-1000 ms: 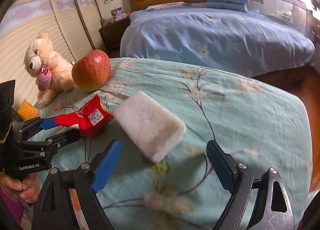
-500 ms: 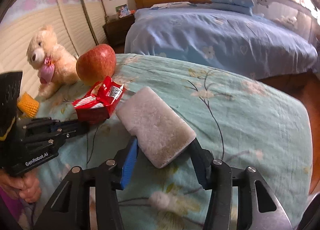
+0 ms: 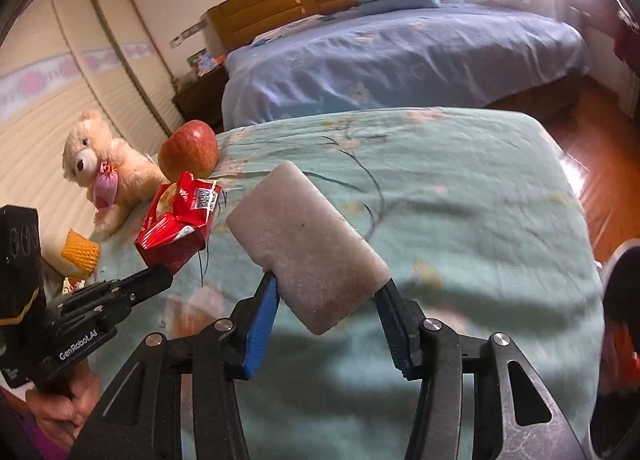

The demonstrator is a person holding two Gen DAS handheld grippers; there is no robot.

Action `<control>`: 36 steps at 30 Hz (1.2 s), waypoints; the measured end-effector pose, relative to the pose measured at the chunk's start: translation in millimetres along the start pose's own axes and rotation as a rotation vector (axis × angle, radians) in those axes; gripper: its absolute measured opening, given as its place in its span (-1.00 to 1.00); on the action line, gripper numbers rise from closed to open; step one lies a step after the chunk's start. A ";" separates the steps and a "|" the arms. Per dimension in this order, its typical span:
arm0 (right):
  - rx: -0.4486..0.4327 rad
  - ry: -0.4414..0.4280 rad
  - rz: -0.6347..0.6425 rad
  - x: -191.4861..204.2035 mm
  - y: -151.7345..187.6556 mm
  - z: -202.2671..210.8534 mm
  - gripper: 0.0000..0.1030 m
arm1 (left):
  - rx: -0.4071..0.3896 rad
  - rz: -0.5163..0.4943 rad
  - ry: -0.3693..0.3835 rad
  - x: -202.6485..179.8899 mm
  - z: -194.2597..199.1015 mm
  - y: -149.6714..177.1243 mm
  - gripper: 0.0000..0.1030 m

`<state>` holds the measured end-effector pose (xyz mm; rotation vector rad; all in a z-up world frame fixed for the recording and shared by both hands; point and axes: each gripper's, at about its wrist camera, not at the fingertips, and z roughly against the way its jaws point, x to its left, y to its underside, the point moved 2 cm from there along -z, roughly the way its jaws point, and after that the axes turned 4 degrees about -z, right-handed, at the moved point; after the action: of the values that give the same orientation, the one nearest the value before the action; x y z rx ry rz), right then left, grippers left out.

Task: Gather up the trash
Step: 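Carry the red chip bag and white sponge over the trash bin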

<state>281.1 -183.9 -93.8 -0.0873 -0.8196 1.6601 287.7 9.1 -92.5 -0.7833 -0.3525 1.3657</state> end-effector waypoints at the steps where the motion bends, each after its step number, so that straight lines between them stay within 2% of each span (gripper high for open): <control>1: -0.007 0.003 -0.012 -3.0 3.4 5.2 -0.03 | -0.001 -0.006 0.004 -3.8 2.5 1.2 -0.96; 10: -0.045 0.012 -0.107 -26.3 27.4 43.8 -0.03 | -0.008 -0.051 0.035 -38.4 24.1 17.9 -0.96; 22: -0.117 0.068 -0.174 -56.8 55.4 92.5 -0.03 | 0.020 -0.146 0.077 -96.3 28.9 33.3 -0.96; 36: -0.154 0.106 -0.233 -82.7 70.6 119.2 -0.03 | 0.034 -0.205 0.107 -133.6 28.7 41.5 -0.96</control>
<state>188.1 -314.2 -74.4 -0.1791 -0.8426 1.3615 211.5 -110.0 -72.3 -0.7671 -0.3152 1.1304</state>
